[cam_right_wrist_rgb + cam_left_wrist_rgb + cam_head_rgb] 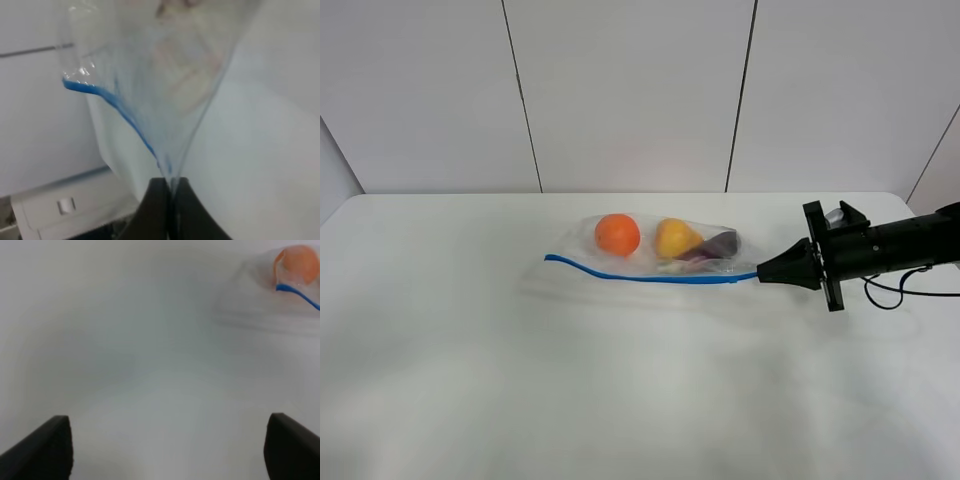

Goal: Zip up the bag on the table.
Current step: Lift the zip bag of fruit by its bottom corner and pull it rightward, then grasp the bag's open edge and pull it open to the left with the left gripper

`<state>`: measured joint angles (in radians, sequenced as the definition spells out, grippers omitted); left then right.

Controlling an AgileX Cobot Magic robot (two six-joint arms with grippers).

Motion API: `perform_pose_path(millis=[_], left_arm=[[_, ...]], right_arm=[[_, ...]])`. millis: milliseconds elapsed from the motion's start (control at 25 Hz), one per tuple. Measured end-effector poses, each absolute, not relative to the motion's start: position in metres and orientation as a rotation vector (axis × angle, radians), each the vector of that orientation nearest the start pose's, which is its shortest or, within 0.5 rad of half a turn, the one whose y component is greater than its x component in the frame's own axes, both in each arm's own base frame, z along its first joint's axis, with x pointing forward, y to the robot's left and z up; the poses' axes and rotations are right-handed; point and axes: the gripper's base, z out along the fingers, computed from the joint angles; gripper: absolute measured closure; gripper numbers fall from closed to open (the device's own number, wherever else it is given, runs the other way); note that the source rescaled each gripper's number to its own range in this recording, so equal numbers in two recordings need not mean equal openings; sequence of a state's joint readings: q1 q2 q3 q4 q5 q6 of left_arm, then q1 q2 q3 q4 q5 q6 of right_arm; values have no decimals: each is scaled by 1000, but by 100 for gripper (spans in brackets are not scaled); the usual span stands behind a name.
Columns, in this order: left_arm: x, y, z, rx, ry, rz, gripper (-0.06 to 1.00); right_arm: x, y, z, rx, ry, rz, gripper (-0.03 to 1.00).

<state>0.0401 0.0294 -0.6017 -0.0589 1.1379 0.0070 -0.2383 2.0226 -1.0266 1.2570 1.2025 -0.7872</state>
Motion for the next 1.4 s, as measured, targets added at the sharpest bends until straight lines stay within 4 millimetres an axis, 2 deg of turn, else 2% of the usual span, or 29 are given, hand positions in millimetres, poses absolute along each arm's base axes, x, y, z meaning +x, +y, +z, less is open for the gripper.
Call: perform_pose_path(millis=[80, 160, 320, 440, 520, 680, 800, 920, 1040, 1160, 1240, 1400], left_arm=[[-4, -6, 310, -24, 2048, -61, -4], [17, -7, 322, -5, 2055, -74, -4], [68, -11, 342, 90, 2079, -116, -4], [111, -17, 347, 188, 2113, -172, -4], [139, -21, 345, 265, 2129, -222, -4], [194, -34, 326, 411, 2150, -396, -4], [223, -49, 312, 526, 2065, -523, -4], [243, -72, 302, 666, 1942, -566, -4], [253, -100, 292, 835, 1814, -519, -4], [254, -133, 280, 1039, 1690, -446, -4], [249, -162, 268, 1210, 1584, -380, -4], [247, -197, 251, 1408, 1492, -304, -4]], right_arm=[[339, 2, 147, 384, 2560, 1576, 97], [338, 7, 157, 362, 2543, 1572, 97], [338, 28, 171, 311, 2527, 1603, 97], [342, 40, 176, 280, 2513, 1627, 97], [344, 46, 178, 259, 2509, 1634, 97], [346, 49, 182, 268, 2489, 1650, 97], [346, 49, 182, 274, 2486, 1650, 97], [347, 50, 182, 285, 2486, 1649, 97], [347, 50, 182, 294, 2487, 1650, 97], [347, 50, 182, 300, 2487, 1650, 97], [347, 50, 182, 304, 2487, 1651, 97], [347, 50, 182, 306, 2487, 1651, 97]])
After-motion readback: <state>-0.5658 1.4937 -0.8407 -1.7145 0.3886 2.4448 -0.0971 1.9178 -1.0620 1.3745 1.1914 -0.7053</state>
